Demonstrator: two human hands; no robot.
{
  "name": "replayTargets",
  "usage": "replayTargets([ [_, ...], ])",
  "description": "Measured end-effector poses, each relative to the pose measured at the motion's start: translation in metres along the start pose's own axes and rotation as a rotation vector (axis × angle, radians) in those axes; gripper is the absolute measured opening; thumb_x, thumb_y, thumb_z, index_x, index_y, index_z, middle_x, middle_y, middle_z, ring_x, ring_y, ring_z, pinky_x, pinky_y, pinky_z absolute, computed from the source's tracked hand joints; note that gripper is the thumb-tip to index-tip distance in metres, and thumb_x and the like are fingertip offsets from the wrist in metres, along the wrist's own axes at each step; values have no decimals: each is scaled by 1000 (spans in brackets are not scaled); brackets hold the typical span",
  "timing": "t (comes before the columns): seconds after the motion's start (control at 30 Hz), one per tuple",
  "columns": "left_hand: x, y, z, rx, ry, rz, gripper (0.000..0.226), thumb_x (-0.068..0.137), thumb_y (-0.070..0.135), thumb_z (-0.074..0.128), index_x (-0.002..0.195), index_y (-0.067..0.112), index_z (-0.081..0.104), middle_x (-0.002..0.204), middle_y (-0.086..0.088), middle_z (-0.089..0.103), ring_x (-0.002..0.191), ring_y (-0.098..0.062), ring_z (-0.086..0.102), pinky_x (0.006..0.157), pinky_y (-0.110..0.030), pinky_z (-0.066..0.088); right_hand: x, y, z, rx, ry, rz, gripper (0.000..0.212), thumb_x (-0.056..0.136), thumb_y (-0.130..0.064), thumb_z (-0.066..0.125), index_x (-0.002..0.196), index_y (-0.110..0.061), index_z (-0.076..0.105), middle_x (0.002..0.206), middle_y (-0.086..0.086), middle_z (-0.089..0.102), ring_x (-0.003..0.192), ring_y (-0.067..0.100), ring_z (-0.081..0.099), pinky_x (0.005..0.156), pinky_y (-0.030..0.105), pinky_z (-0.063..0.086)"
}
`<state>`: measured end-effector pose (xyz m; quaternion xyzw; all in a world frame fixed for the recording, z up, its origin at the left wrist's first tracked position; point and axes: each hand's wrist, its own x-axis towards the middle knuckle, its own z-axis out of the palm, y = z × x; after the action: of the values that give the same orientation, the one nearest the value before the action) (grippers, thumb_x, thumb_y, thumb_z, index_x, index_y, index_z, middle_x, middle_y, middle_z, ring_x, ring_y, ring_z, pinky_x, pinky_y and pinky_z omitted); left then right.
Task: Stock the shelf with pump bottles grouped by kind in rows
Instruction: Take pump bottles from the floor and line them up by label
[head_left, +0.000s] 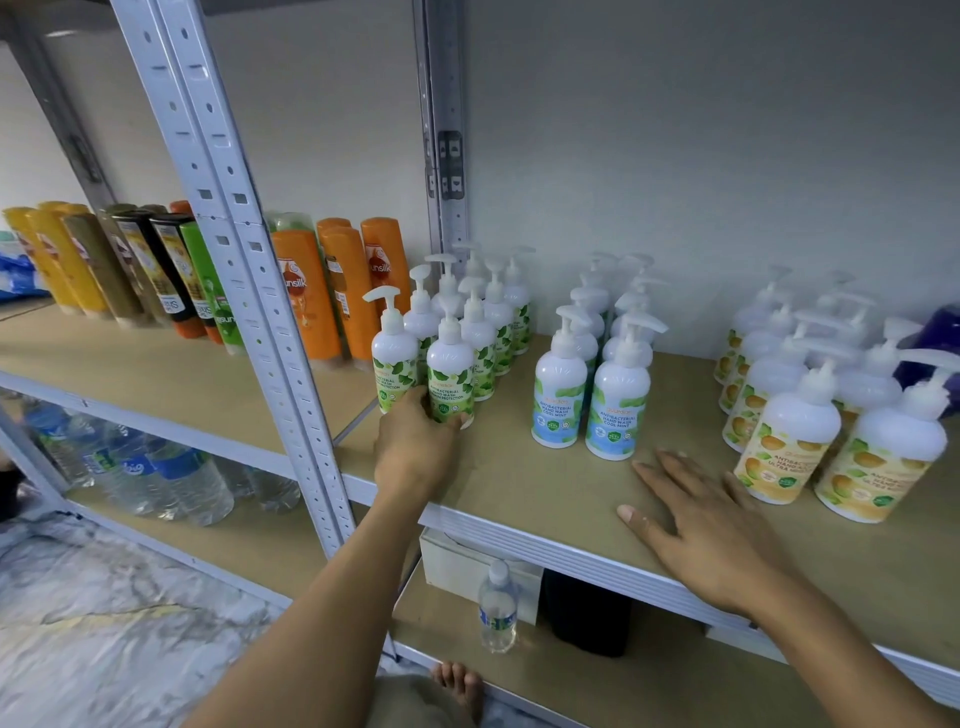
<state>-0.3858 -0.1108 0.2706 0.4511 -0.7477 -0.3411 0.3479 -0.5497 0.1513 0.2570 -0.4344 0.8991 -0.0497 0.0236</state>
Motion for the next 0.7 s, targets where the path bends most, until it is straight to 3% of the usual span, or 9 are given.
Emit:
replayTargets([
  [0.13,0,0,0,-10,14,-7,39,79,40,75,115,30,64,108,8,71,101,-20,65,88,-45,55,0,0,-1,6,5,-10,109,65,-87,-19,159,-39,10,168,-11,-2,153,6,-8,125,41,-2],
  [0.23,0,-1,0,-9,11,-1,41,80,40,75,117,30,65,110,9,71,101,-19,65,88,-45,56,-1,-1,-1,7,4,-14,113,62,-89,-23,159,-39,10,168,-12,-1,153,6,-7,125,42,-1],
  [0.33,-1,-2,0,0,12,19,40,81,40,74,118,30,64,111,9,71,101,-19,65,88,-45,56,-2,-2,-3,18,-6,-10,101,72,-83,-10,159,-38,11,168,-11,-1,153,6,-7,125,41,-2],
  [0.47,-9,-2,-1,111,-6,48,47,83,51,64,124,28,57,119,5,66,105,-24,63,87,-47,55,-5,-1,-5,36,-4,-22,100,72,-84,-6,159,-38,15,168,-11,3,154,7,-3,125,41,-1],
  [0.53,-19,-5,-2,222,-10,77,49,87,50,62,126,22,54,124,-1,60,110,-29,59,94,-48,50,-8,0,-5,54,5,-23,101,72,-85,-4,158,-37,20,167,-11,8,153,7,0,125,40,1],
  [0.6,-36,-10,-2,328,-37,109,52,89,50,61,129,17,52,130,-6,55,119,-31,53,104,-46,41,-12,3,-6,59,9,-21,89,82,-82,8,157,-37,23,167,-10,11,153,8,3,125,38,3],
  [0.7,-63,-17,-3,529,-131,267,54,93,60,47,129,21,56,139,-3,51,135,-29,40,113,-47,27,-23,9,-10,17,-1,-39,74,93,-74,19,157,-36,22,167,-7,13,154,11,7,125,39,8],
])
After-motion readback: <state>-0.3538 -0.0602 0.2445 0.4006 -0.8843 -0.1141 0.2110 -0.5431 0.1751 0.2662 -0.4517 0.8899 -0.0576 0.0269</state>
